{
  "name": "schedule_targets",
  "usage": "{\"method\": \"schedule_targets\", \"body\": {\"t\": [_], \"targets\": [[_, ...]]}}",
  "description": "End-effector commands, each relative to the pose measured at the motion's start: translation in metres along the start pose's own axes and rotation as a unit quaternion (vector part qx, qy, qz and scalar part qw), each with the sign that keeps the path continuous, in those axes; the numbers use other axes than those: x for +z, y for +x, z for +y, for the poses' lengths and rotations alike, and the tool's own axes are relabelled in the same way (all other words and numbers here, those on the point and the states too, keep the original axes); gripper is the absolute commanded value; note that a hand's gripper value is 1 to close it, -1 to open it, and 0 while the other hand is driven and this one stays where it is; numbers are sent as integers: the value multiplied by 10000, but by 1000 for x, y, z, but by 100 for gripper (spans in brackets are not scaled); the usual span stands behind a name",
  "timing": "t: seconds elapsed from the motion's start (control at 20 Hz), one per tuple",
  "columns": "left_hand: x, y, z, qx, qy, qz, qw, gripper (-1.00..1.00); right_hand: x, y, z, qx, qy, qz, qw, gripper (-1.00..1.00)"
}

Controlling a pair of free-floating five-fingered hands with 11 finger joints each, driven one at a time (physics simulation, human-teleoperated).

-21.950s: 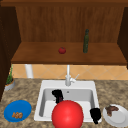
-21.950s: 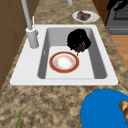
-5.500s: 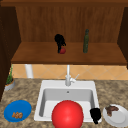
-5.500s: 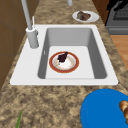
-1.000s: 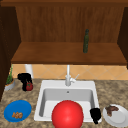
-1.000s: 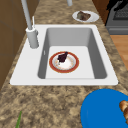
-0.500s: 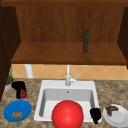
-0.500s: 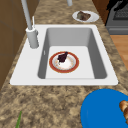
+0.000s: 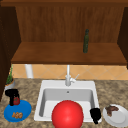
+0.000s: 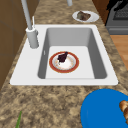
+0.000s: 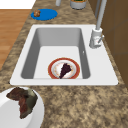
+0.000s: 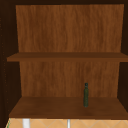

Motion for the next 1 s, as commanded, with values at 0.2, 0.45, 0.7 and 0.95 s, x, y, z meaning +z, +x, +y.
{"method": "schedule_targets", "body": {"t": [0.2,0.45,0.7,0.95], "targets": [[33,-58,-37,-53,321,195,9993,100,0,0,0,0,0,0,10000,0],[42,-110,-55,-42,276,97,9996,100,0,0,0,0,0,0,10000,0],[49,-147,-81,-48,-17,-63,10000,100,0,0,0,0,0,0,10000,0],[59,-191,-102,-56,-4,-37,10000,100,0,0,0,0,0,0,10000,0]]}}
